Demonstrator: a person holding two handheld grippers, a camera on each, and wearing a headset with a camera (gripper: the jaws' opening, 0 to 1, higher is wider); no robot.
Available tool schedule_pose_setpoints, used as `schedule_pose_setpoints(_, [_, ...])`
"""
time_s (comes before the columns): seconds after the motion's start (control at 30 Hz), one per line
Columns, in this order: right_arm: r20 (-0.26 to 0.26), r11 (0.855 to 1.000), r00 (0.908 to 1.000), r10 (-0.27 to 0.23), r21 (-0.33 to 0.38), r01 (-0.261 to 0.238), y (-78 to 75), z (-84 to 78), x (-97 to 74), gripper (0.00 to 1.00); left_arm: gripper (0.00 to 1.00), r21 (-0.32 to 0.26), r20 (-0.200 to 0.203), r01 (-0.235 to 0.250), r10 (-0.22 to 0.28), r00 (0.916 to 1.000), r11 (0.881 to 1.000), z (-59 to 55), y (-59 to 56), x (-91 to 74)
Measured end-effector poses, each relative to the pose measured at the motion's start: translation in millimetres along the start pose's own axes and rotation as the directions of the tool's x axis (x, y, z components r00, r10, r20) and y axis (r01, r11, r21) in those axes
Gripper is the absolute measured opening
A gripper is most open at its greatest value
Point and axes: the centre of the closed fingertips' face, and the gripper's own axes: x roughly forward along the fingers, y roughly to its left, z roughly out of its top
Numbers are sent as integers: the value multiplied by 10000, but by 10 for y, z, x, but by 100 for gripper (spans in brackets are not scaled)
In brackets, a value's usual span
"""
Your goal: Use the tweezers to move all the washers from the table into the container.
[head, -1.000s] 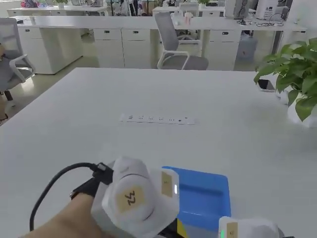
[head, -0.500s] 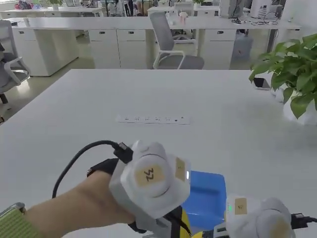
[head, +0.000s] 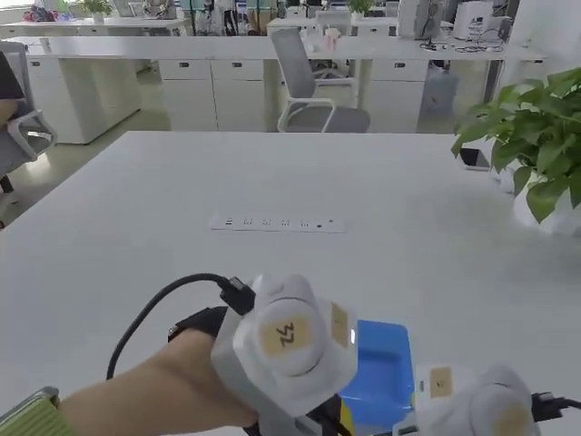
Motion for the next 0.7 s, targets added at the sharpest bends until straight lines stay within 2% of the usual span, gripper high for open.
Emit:
schedule_pose_setpoints(0.13, [9,10000,10000,-57,-46,57,-16,0,1,3,0,-441,314,-108,122,9994,9990,-14,29,-16])
schedule_pose_setpoints(0.23, [102,9999,9999,-84,151,83,-36,2,4,3,0,-614,662,-407,448,9968,9973,-9,66,-34])
schedule_pose_setpoints(0.3, [152,9995,9998,-126,302,122,-55,-2,-4,2,0,-1151,1283,-648,795,9885,9912,50,111,-81])
schedule_pose_setpoints(0.37, [402,9970,9990,-191,763,160,-75,-5,-15,2,0,-1535,1789,-811,1084,9779,9848,90,146,-142])
schedule_pose_setpoints(0.43, [725,9903,9969,-312,1372,210,-103,-10,-36,2,2,-1997,2162,-1128,1561,9638,9733,95,195,-216])
schedule_pose_setpoints(0.47, [853,9859,9958,-330,1665,184,-109,-14,-43,2,3,-2412,2426,-1364,1958,9502,9608,90,224,-274])
schedule_pose_setpoints(0.5, [1034,9771,9937,-425,2119,197,-127,-21,-57,2,5,-2851,2779,-1582,2395,9303,9454,88,248,-337])
schedule_pose_setpoints(0.57, [1281,9606,9895,-666,2766,288,-166,-32,-86,2,12,-3579,3154,-1686,2889,9039,9184,65,255,-415])
schedule_pose_setpoints(0.6, [1371,9558,9883,-674,2930,245,-168,-33,-98,2,17,-4111,3287,-1677,3173,8895,8960,18,247,-457])
schedule_pose_setpoints(0.7, [1601,9489,9853,-596,3154,61,-150,-3,-140,3,27,-4735,3320,-1985,3826,8622,8582,-109,195,-525])
